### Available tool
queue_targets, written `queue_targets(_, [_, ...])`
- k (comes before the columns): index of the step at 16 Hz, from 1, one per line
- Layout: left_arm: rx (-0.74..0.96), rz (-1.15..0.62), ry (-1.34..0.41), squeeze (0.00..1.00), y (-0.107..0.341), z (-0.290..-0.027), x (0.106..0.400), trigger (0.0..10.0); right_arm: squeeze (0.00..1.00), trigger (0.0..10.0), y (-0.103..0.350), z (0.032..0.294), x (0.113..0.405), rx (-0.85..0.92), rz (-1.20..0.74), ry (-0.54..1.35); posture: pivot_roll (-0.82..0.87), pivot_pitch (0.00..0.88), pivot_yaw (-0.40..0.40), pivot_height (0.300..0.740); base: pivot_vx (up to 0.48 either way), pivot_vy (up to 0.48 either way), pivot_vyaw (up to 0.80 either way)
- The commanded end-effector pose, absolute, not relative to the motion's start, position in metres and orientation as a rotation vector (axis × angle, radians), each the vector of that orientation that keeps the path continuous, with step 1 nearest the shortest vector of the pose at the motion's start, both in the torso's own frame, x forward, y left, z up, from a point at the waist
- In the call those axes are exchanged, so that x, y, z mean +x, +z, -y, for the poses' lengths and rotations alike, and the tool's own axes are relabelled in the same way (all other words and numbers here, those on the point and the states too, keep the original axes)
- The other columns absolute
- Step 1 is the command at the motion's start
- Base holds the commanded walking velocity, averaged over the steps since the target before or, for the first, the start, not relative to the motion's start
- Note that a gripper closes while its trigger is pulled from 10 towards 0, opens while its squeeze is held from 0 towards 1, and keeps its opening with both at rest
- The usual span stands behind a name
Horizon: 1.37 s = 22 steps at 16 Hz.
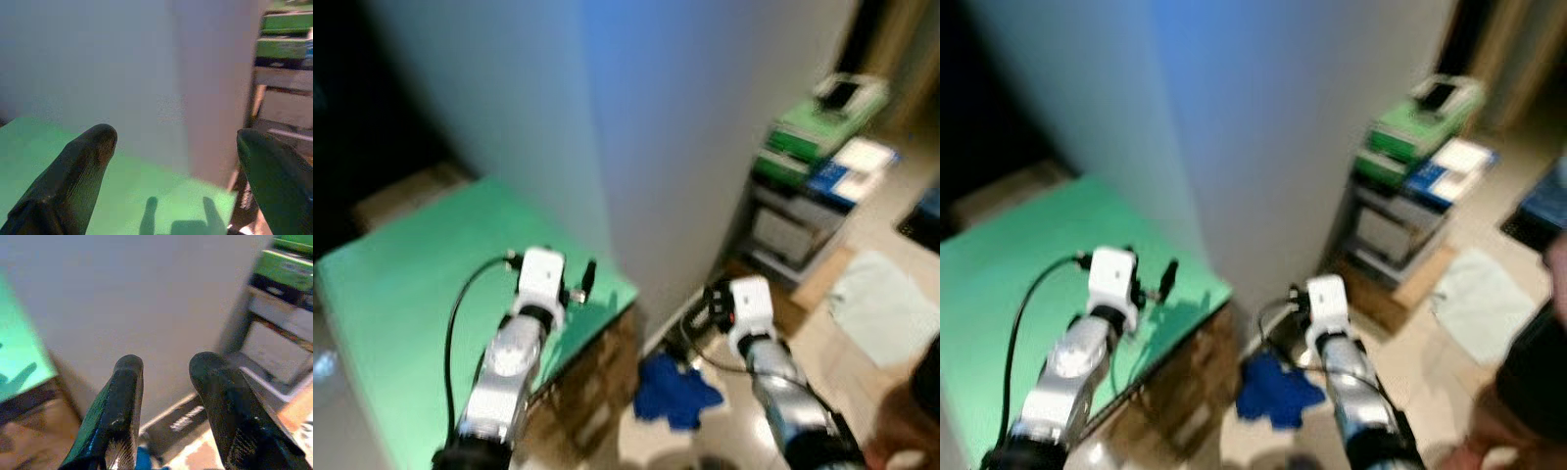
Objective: Hang keys on a hook
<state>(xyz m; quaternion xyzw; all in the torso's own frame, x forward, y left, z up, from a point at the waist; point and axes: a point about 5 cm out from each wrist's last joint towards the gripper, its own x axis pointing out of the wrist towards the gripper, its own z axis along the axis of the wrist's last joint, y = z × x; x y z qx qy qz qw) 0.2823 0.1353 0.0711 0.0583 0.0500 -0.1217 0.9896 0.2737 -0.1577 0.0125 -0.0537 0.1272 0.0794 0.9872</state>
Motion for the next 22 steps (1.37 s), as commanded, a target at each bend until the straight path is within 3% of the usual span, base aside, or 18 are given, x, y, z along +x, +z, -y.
queue_targets(1, [0.123,-0.104,-0.248,0.00,0.0706,-0.1321,0.2817,10.0,0.00,10.0,0.0150,0.1567,0.2751,-0.114,-0.241,0.173,-0.15,0.000,0.089,0.740,0.000,0.000,0.79])
queue_targets(16, [0.120,-0.099,-0.266,0.00,0.0705,-0.1299,0.2789,10.0,0.00,10.0,0.0108,0.1549,0.2715,-0.138,-0.260,0.186,-0.15,0.000,0.086,0.740,0.000,0.000,0.74])
queue_targets(22, [0.133,-0.096,-0.260,0.00,0.0712,-0.1310,0.2818,10.0,0.00,10.0,0.0100,0.1542,0.2767,-0.149,-0.283,0.154,-0.14,0.000,0.091,0.740,0.000,0.000,0.00])
